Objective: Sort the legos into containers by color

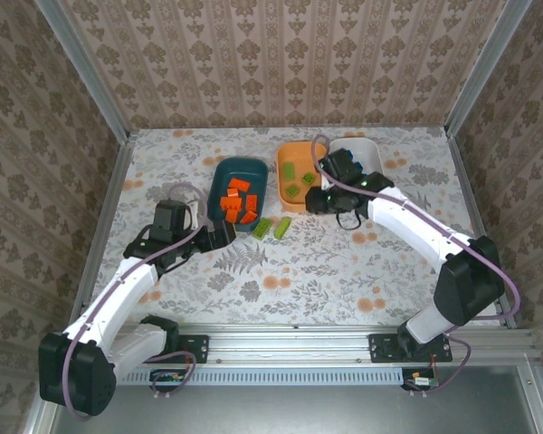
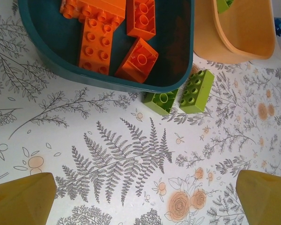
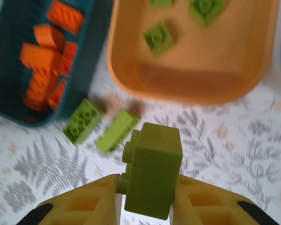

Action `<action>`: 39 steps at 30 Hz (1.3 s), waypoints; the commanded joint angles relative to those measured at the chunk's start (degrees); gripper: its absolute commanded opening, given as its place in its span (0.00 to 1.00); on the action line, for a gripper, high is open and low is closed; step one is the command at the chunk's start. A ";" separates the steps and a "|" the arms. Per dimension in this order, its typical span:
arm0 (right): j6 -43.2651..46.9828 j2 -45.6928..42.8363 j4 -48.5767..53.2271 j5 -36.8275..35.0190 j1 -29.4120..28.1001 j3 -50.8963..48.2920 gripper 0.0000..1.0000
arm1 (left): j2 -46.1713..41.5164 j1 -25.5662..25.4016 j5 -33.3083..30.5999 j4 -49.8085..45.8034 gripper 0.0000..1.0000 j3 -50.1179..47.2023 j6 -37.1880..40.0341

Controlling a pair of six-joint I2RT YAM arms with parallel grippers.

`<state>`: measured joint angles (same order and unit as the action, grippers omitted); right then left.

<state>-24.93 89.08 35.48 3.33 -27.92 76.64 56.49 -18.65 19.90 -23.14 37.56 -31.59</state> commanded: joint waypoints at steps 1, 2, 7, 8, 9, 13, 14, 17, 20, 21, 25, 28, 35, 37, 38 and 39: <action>2.79 2.46 2.59 1.47 2.08 8.31 0.31 | -0.59 0.34 1.81 1.72 1.00 -1.08 -1.67; 3.42 4.45 2.80 1.59 2.62 11.04 0.31 | -0.59 0.29 1.89 1.70 1.00 -1.16 -1.63; 5.22 16.06 2.25 2.87 4.96 23.81 0.31 | -0.66 0.29 2.19 0.35 1.00 -1.29 -1.76; 5.54 19.02 2.95 3.18 5.35 27.20 0.31 | -0.68 0.33 2.56 0.11 1.00 -1.26 -1.79; 5.76 21.55 3.35 3.27 5.63 29.77 0.31 | -0.63 0.29 2.88 -0.04 1.00 -1.28 -1.67; 5.90 31.48 4.81 3.11 6.44 40.12 0.31 | -0.68 0.28 3.47 -0.99 1.00 -1.39 -1.12; 5.84 33.71 5.24 2.85 6.56 42.41 0.31 | -0.68 0.31 3.48 -1.25 1.00 -1.43 -0.95; 5.43 39.53 5.72 2.43 6.98 47.07 0.31 | -0.66 0.31 3.72 -1.47 1.00 -1.67 -0.75; 4.98 44.58 6.91 2.08 7.33 50.64 0.31 | -0.75 0.30 3.74 -1.94 1.00 -1.62 -0.41; 4.74 45.82 7.23 1.95 7.41 51.55 0.30 | -0.85 0.28 3.66 -2.06 1.00 -1.61 -0.34; 4.02 50.10 7.70 1.60 7.86 53.61 0.31 | -0.85 0.30 3.56 -2.38 1.00 -1.63 0.09; 4.18 52.28 8.41 1.15 8.10 54.74 0.31 | -0.91 0.29 3.48 -2.47 1.00 -1.50 0.06; 4.34 53.34 9.87 1.55 9.09 55.17 0.41 | -1.28 0.45 3.04 -2.79 1.00 -1.62 0.10; 4.52 52.39 10.12 1.76 9.24 55.22 0.47 | -1.38 0.38 2.95 -2.79 1.00 -1.55 0.12; 4.59 51.71 10.28 2.08 9.33 55.19 0.48 | -1.35 0.38 2.95 -2.76 1.00 -1.49 0.04; 4.48 51.07 10.52 2.50 9.44 55.27 0.48 | -1.29 0.42 2.95 -2.71 1.00 -1.37 -0.09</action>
<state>-20.34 142.45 43.88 5.34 -18.87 130.04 56.49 -18.65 22.72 -24.67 36.38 -32.18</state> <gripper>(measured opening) 0.480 0.997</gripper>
